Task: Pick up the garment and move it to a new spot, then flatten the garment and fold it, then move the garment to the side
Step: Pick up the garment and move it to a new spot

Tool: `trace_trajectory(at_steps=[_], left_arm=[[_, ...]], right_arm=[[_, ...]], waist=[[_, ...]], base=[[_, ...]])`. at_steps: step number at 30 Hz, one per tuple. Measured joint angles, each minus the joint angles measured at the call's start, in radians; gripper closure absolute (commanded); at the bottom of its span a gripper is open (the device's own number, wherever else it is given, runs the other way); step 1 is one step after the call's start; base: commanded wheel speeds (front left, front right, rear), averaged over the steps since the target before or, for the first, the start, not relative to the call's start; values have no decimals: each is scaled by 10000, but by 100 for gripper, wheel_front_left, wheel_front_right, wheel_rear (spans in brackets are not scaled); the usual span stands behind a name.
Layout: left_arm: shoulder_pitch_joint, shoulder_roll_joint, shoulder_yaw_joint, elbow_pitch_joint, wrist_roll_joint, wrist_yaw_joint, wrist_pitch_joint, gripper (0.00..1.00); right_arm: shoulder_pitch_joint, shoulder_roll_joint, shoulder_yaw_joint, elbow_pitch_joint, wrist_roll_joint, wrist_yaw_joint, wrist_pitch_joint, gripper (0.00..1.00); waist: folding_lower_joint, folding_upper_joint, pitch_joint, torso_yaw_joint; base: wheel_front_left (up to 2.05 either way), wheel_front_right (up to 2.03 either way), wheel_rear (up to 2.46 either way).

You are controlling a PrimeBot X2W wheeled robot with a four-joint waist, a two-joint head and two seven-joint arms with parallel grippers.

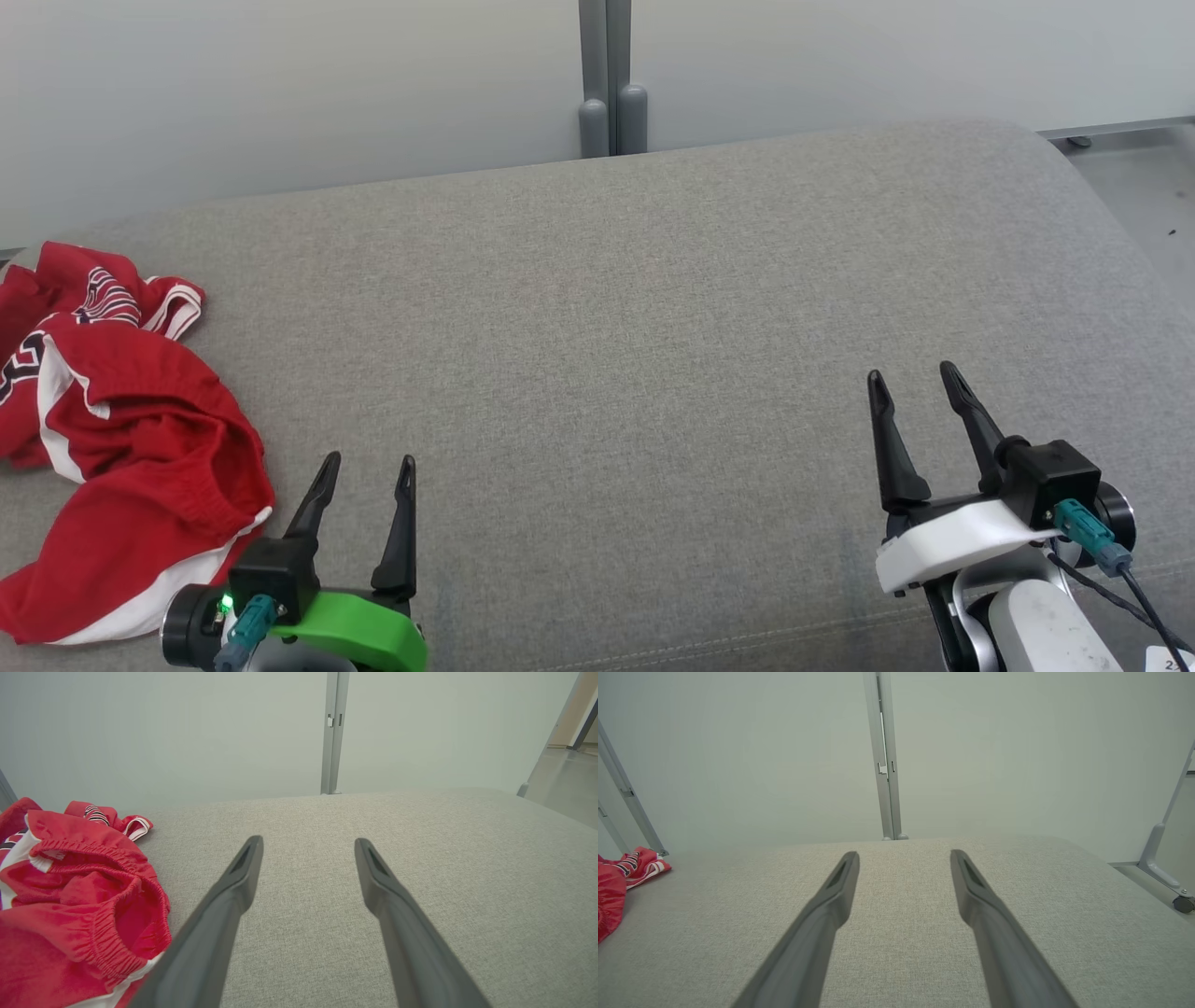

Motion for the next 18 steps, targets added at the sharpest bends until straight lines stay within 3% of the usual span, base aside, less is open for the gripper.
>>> trace_trajectory(at_steps=[10, 18], left_arm=[[138, 13, -276, -159, 0, 90, 0, 0], [138, 15, -213, -295, 0, 309, 0, 0]], right_arm=[[42, 10, -192, -71, 2, 6, 0, 0], [148, 13, -230, -157, 0, 25, 0, 0]], waist=[[0, 0, 12, 242], [0, 0, 2, 816]], base=[[0, 0, 0], [0, 0, 0]])
